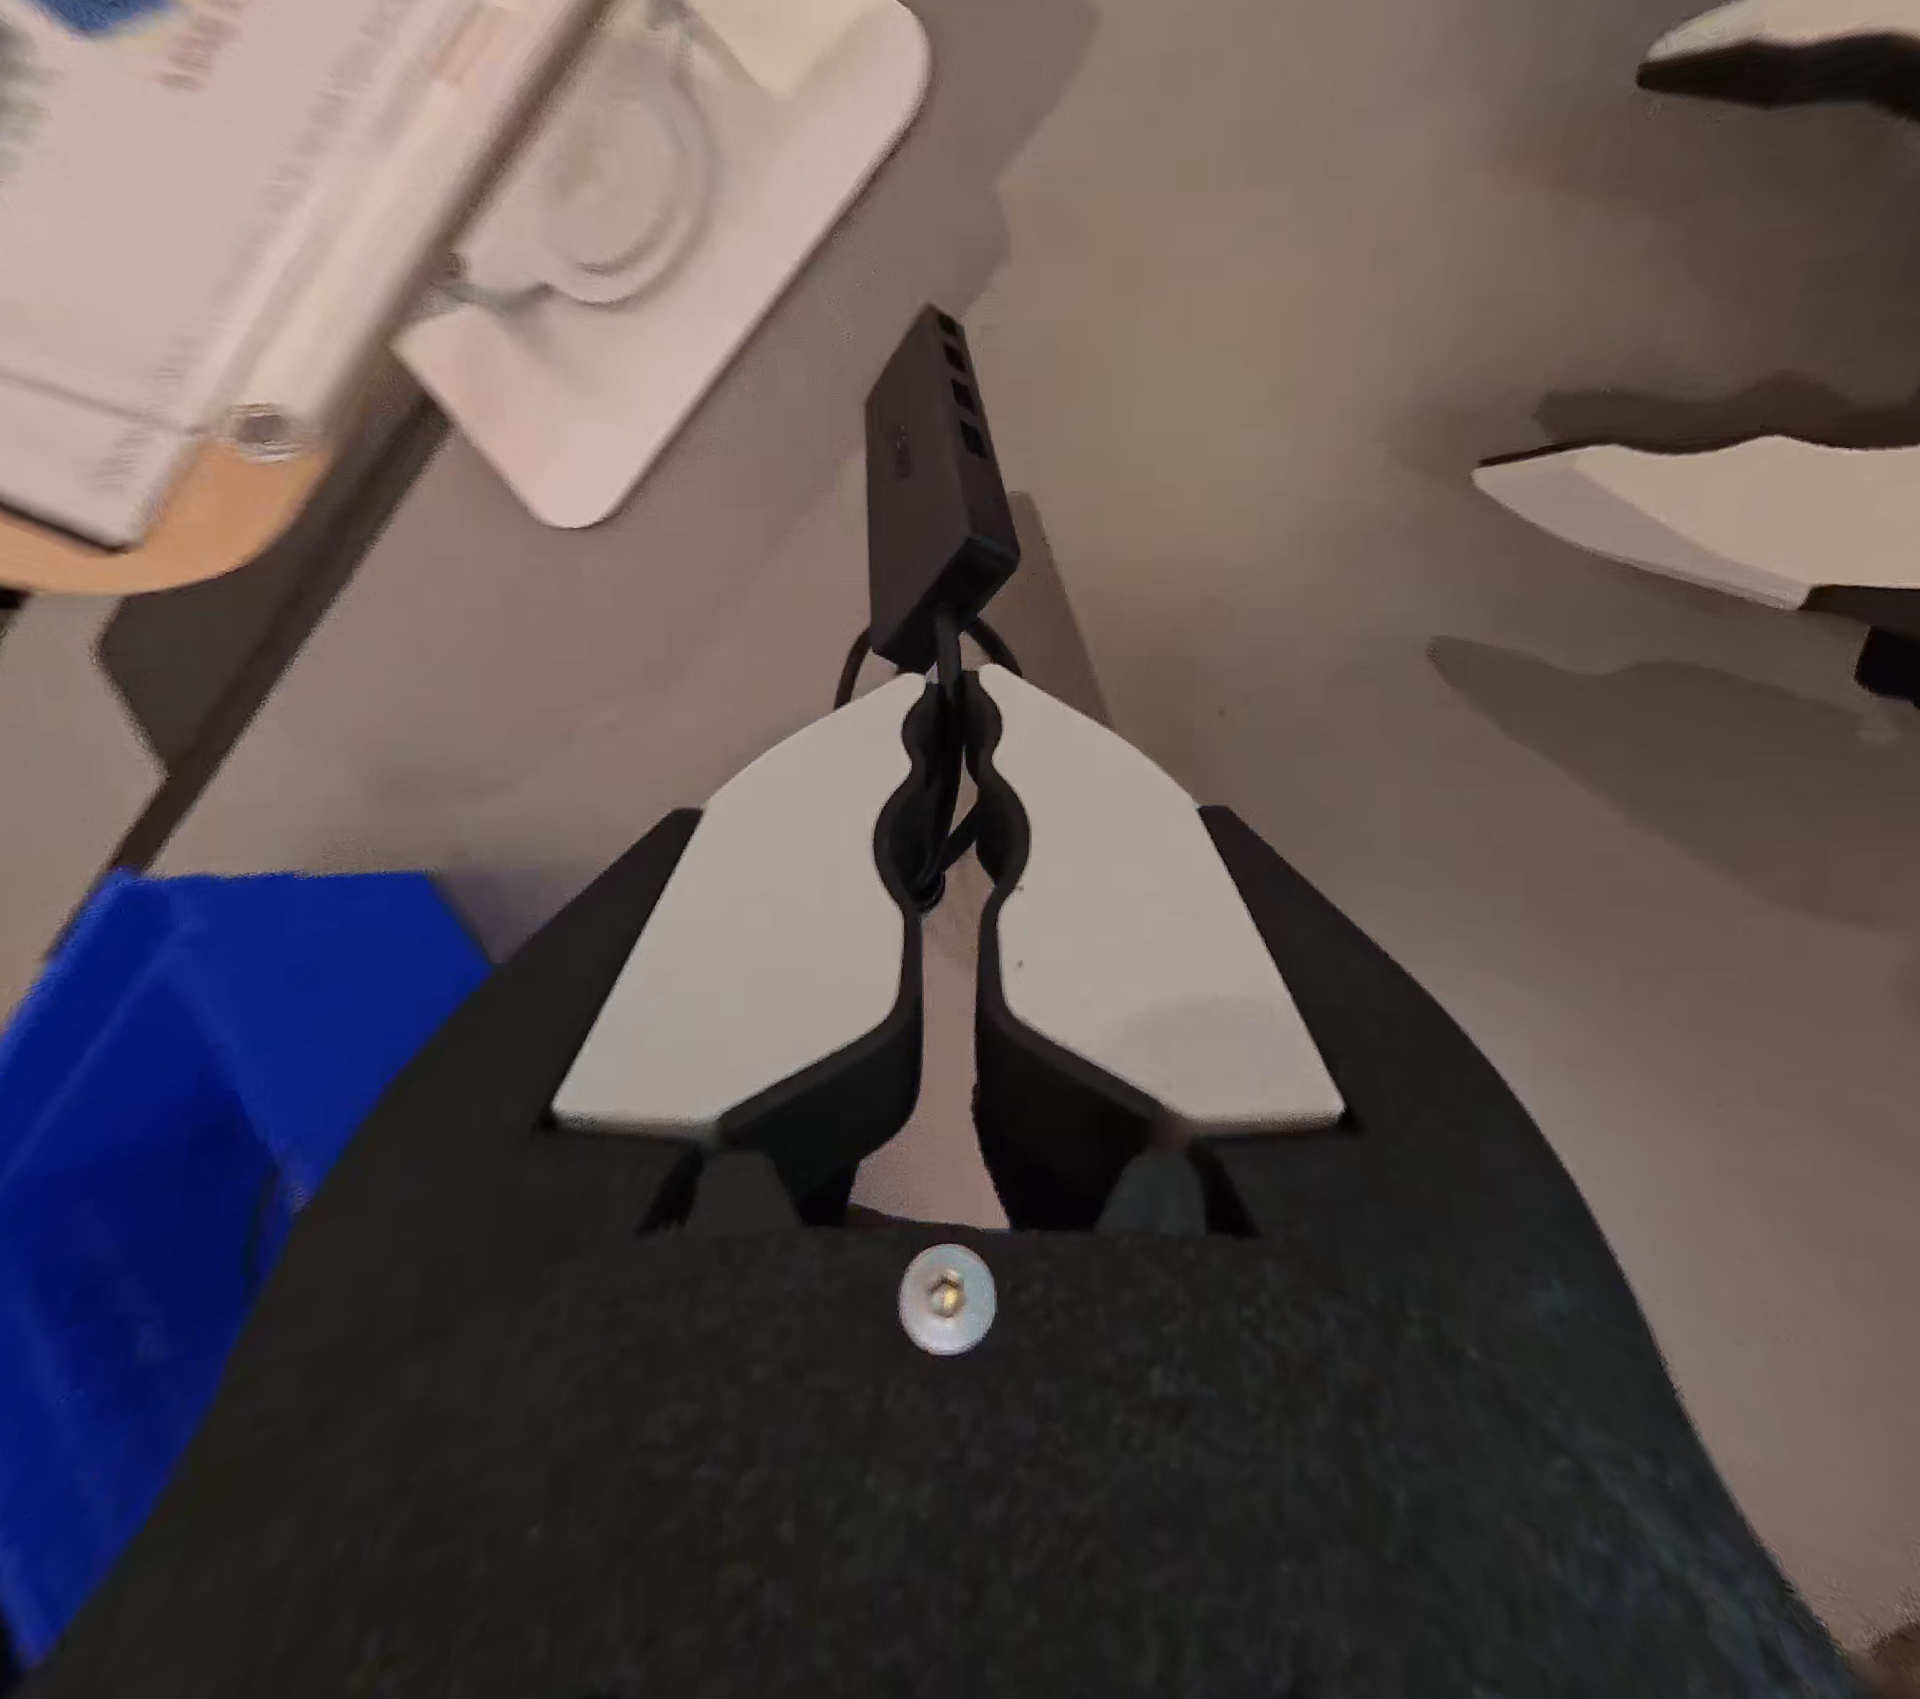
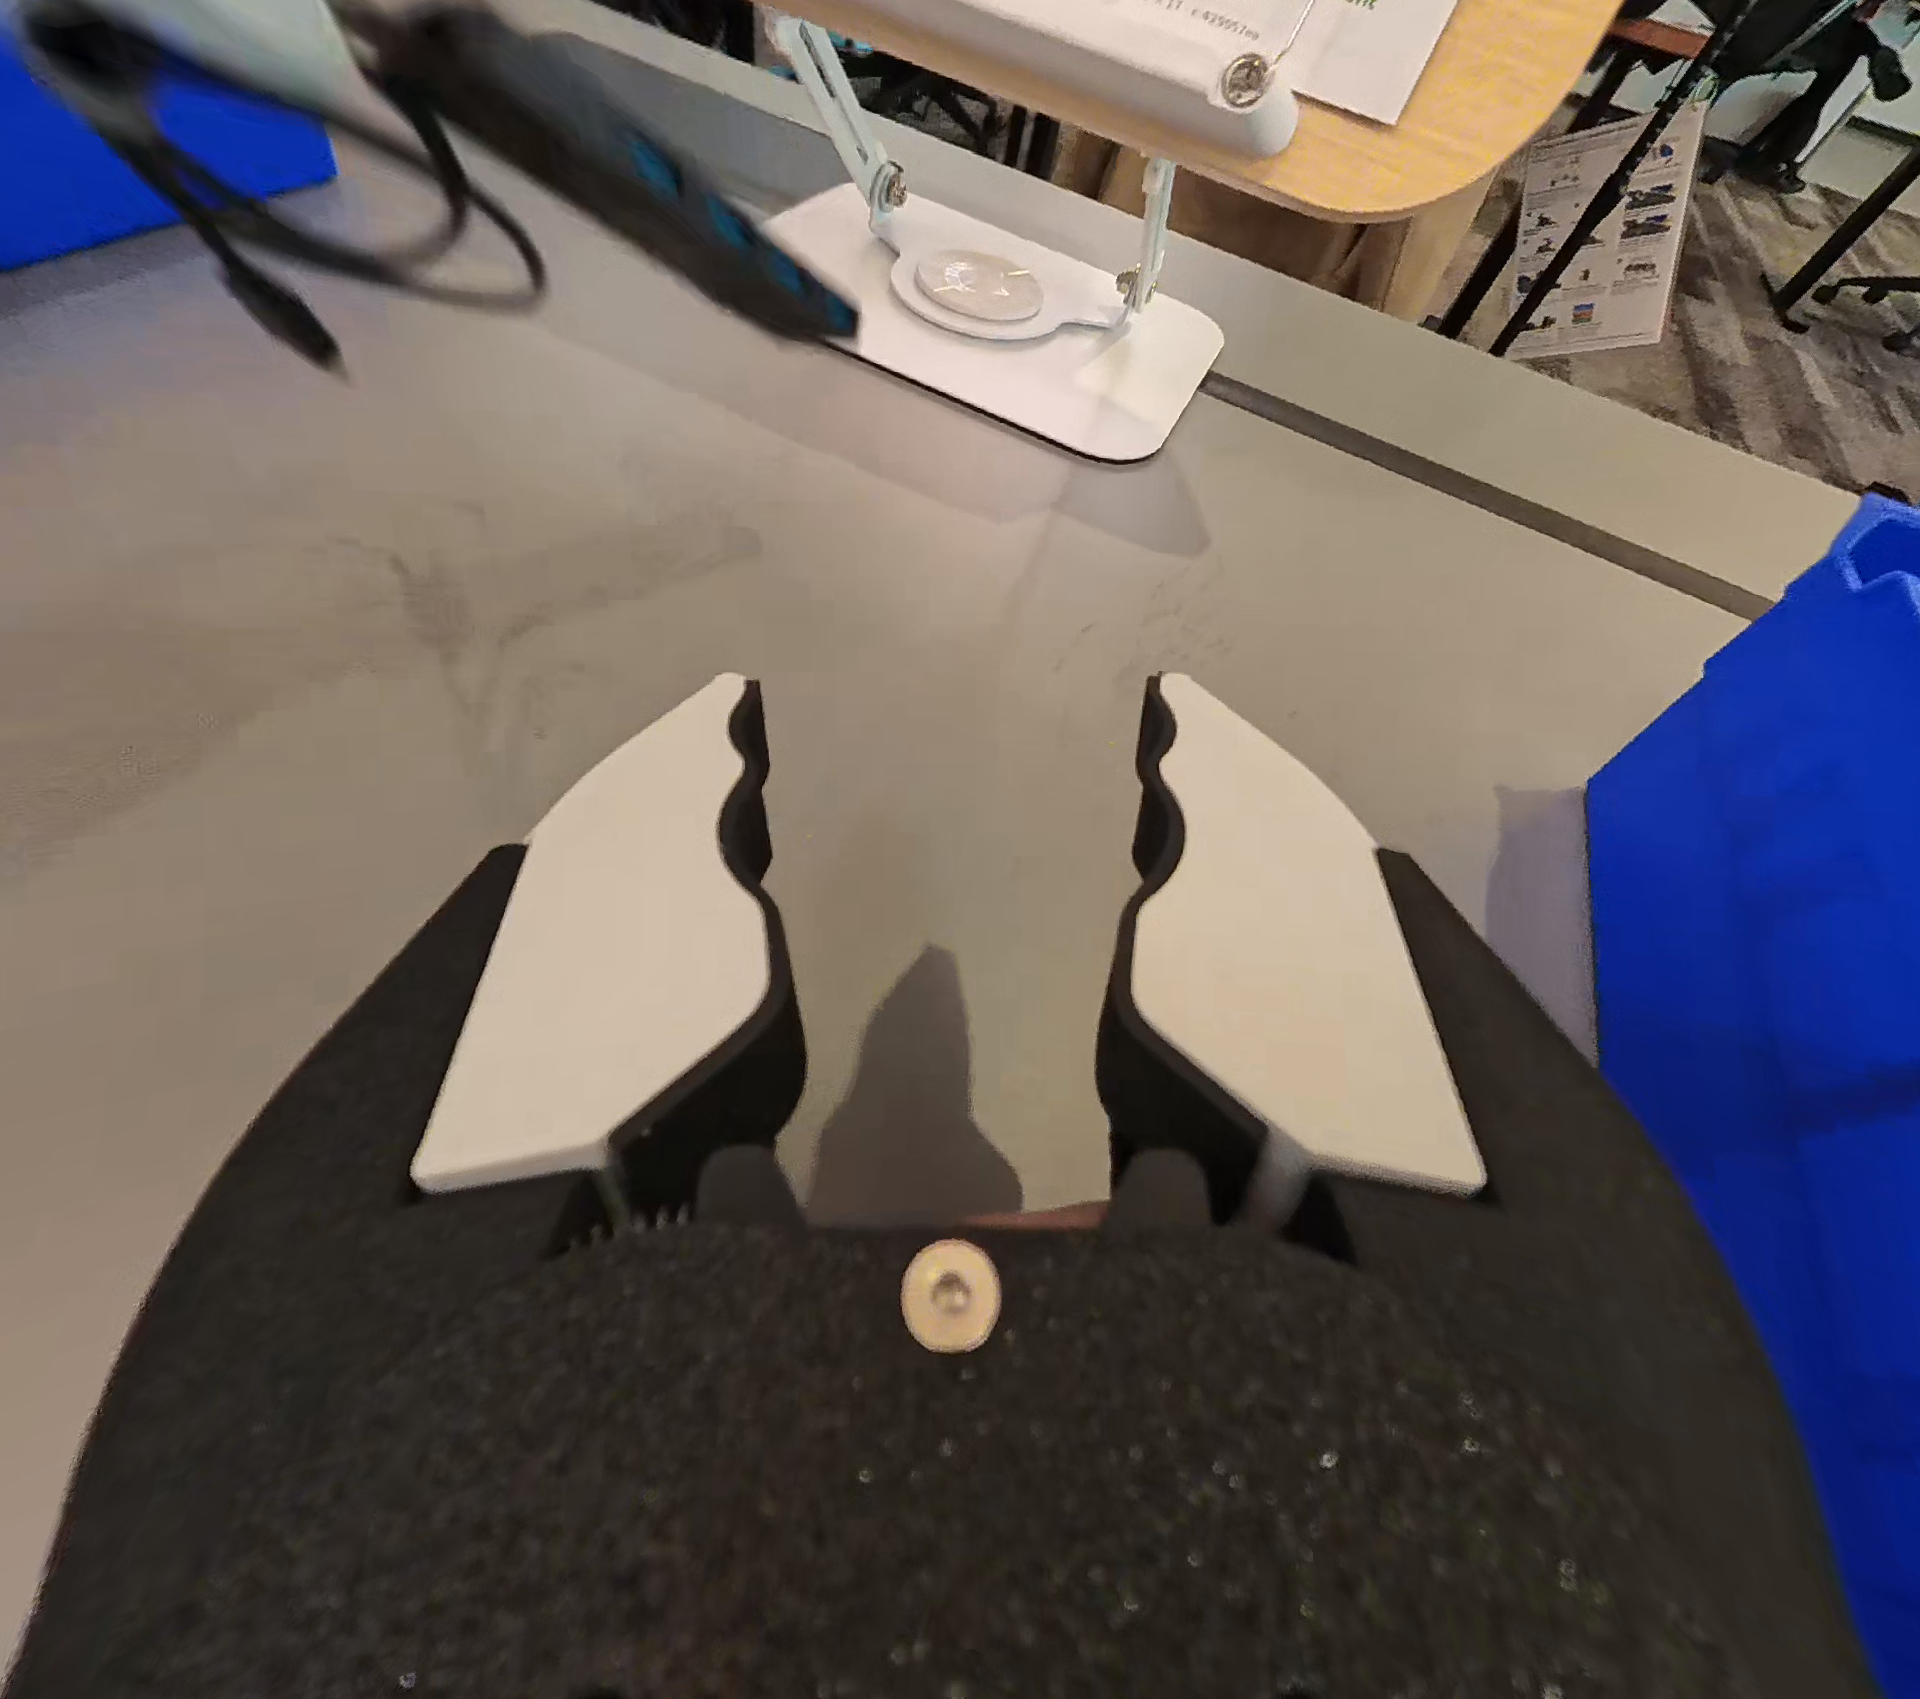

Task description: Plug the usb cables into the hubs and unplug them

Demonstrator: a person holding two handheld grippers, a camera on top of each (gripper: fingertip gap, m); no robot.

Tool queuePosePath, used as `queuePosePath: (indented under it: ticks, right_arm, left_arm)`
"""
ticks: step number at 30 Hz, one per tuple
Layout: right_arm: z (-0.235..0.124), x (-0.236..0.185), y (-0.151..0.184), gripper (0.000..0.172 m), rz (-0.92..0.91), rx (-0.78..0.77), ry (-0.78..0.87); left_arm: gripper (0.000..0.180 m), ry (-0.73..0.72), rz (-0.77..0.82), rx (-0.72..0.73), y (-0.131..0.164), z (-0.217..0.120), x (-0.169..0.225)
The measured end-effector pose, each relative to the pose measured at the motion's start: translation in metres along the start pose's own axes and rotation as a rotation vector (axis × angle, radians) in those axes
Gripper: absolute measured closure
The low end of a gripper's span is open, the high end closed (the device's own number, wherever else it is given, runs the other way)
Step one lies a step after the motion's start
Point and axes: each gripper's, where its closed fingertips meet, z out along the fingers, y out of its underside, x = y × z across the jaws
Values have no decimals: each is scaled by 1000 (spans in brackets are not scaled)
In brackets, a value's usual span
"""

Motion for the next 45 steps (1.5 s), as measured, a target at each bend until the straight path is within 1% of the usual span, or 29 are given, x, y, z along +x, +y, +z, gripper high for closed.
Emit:
queuePosePath:
  ticks: [2, 4, 7, 11, 12, 14, 16, 17, 19, 20, 22, 25, 27, 28, 30, 33, 35, 37, 38, 40, 44, 45]
  right_arm:
    - [-1, 1, -1, 103, 6, 5, -2]
    - [-1, 1, 0, 104, -2, 5, 2]
    - [-1, 1, 0, 104, 4, 4, -4]
    - [1, -1, 1, 104, 2, -6, -11]
    - [1, -1, 1, 104, -1, -9, -11]
    - [2, -1, 2, 104, -5, -14, -12]
    - [2, -1, 4, 103, -7, -17, -15]
    - [2, -2, 4, 103, -6, -19, -18]
    - [2, -3, 5, 103, -2, -24, -23]
    - [3, -3, 6, 103, 0, -27, -27]
    - [3, -4, 6, 103, -1, -31, -32]
    - [5, -6, 7, 103, -16, -36, -35]
    - [6, -7, 8, 103, -26, -44, -35]
    - [7, -7, 9, 103, -31, -47, -34]
    - [7, -8, 9, 103, -40, -49, -35]
    - [9, -9, 9, 104, -49, -50, -36]
    - [9, -11, 9, 104, -58, -53, -40]
    - [10, -13, 8, 104, -65, -51, -47]
    - [10, -15, 8, 104, -70, -51, -54]
    - [10, -17, 8, 105, -81, -54, -60]
    - [11, -19, 9, 106, -104, -58, -57]
    - [11, -18, 9, 106, -108, -61, -54]
  left_arm:
    - [177, 33, 7, -19, 4, 23, 23]
    - [177, 72, -7, -20, 8, 38, 40]
    - [177, 85, -13, -21, 15, 50, 54]
    - [176, 136, -9, -23, 27, 56, 71]
    - [172, 155, -8, -28, 31, 58, 76]
    - [152, 176, -11, -28, 37, 61, 82]
    - [142, 198, -32, -3, 41, 54, 83]
    - [138, 215, -58, 29, 40, 44, 82]
    - [138, 229, -112, 129, 39, 10, 72]
    - [139, 225, -135, 180, 41, -12, 62]
    - [141, 166, -174, 281, 53, -60, 31]
    - [138, 33, -233, 363, 91, -130, -28]
    - [134, -39, -277, 373, 125, -165, -61]
    - [132, -77, -304, 362, 143, -176, -75]
    - [130, -141, -331, 303, 179, -183, -94]
    - [133, -159, -301, 191, 217, -166, -107]
    - [133, -139, -185, 103, 231, -143, -113]
    - [135, -25, -19, 6, 244, -115, -112]
    - [130, 37, 39, -48, 250, -101, -112]
    - [136, 80, 118, -61, 246, -75, -126]
    - [149, 271, 236, -50, 233, -39, -132]
    - [154, 292, 260, -60, 233, -31, -134]
